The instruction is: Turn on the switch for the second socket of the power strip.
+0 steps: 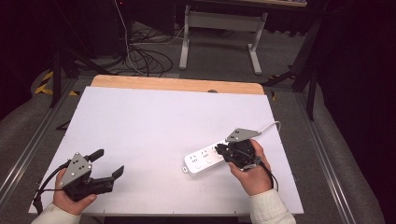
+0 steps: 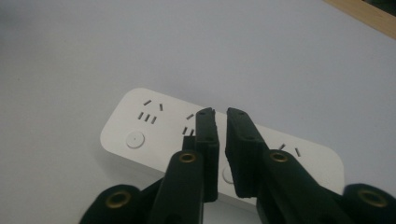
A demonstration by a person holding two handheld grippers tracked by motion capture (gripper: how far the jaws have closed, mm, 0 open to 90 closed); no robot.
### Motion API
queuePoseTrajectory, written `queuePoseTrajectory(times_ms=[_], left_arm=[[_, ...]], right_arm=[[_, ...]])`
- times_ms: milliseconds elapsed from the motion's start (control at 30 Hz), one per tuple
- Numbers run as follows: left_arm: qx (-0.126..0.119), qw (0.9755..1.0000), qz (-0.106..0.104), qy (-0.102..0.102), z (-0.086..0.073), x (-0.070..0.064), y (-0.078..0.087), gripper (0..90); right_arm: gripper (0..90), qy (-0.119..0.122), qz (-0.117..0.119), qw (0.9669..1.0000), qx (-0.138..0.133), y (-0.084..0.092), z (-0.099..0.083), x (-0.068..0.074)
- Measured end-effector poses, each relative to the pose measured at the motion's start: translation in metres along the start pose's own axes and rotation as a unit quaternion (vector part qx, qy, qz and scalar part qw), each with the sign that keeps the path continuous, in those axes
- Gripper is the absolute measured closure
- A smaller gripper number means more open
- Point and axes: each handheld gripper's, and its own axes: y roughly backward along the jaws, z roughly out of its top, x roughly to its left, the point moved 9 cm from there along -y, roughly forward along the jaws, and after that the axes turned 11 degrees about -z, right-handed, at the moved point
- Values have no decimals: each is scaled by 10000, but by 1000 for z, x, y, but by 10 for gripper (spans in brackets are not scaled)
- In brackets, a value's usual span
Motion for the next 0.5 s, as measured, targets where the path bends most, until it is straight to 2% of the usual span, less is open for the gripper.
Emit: queuePoseTrajectory(times_ms=[100,200,267,333,500], left_arm=[[-15,10000,-7,9,0,0,0,136],[0,10000,0,-27,0,0,0,136],[-23,10000,-11,24,0,-1,0,136],[-3,10000,-12,16,0,-1,0,137],[-16,10000,-14,6,0,0,0,136]], right_arm=[[627,13,32,9999,-125,2,3,0],[512,14,20,9995,-313,6,8,1],[443,1,65,9992,-385,9,9,1],[388,20,49,9991,-430,11,10,1],[332,-13,153,9984,-549,21,12,2]])
